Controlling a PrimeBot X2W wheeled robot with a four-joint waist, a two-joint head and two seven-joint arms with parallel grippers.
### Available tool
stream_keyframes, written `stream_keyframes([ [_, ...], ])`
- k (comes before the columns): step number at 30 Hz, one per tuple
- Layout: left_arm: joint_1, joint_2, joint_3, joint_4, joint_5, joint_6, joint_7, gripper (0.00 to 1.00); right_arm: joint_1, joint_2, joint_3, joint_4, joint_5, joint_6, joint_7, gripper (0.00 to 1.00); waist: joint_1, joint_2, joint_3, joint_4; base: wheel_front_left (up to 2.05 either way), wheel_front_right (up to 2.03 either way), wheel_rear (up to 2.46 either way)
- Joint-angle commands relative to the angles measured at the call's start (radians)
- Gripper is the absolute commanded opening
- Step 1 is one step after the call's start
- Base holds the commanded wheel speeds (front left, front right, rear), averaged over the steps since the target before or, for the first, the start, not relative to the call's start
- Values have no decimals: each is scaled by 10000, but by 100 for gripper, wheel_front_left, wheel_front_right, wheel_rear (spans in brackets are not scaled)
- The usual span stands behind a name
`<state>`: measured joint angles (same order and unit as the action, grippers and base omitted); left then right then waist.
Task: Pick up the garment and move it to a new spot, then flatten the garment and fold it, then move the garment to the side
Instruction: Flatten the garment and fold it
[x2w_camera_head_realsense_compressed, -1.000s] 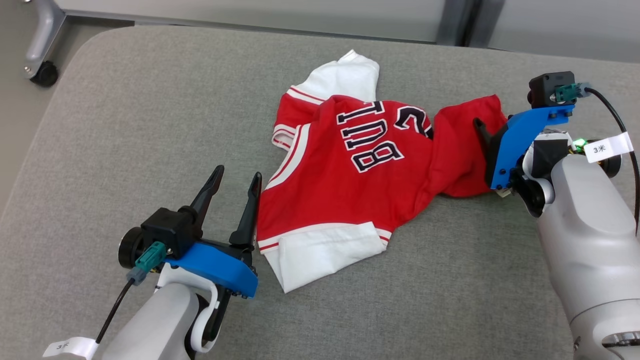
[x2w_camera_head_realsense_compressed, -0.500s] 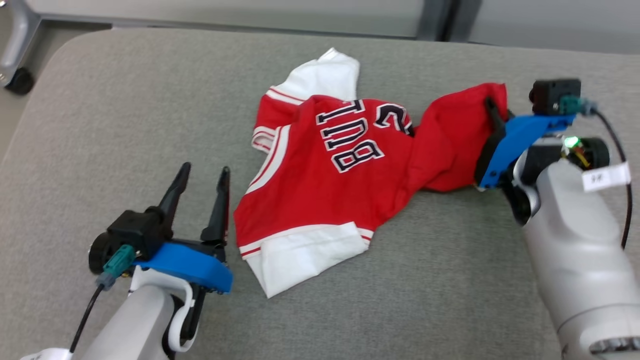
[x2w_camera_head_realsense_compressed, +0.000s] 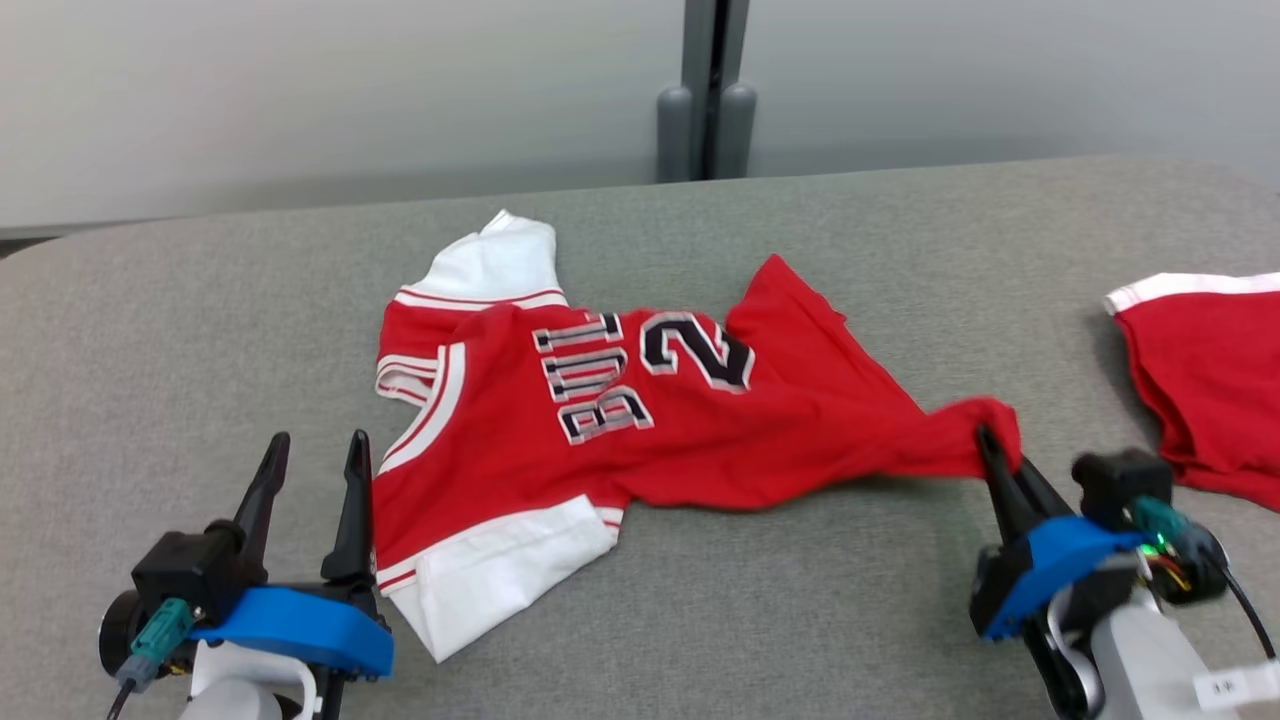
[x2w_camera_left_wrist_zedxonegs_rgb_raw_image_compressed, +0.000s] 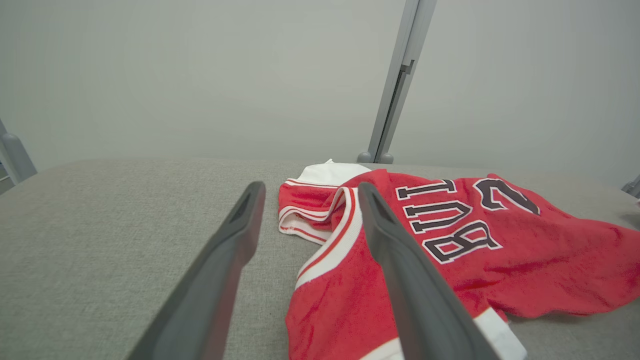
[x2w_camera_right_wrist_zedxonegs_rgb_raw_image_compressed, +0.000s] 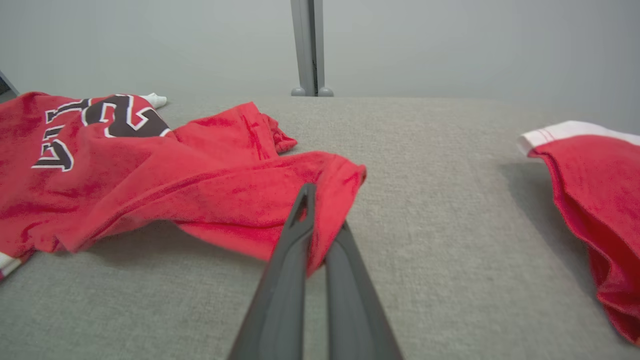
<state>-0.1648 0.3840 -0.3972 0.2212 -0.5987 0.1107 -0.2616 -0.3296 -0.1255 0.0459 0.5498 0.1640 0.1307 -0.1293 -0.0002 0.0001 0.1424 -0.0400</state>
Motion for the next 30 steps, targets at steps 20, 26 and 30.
stream_keyframes([
  [20, 1010, -129, -122, 108, -67, -18, -40, 100, 3240, 535, -1319, -4448, -1034, 1, 721, 100, 2, -1, -715, -287, 0, 0, 0],
  [26, 1060, -99, -442, 163, 56, -176, 186, 100, 3311, 644, -1167, -4774, -943, 1, 996, 100, 2, -1, -667, -239, 0, 0, 0],
  [30, 915, -148, -1132, 566, 6, -550, 1288, 100, 3276, 683, -1078, -4905, -925, 1, 1121, 100, 2, -1, -581, -203, 0, 0, 0],
])
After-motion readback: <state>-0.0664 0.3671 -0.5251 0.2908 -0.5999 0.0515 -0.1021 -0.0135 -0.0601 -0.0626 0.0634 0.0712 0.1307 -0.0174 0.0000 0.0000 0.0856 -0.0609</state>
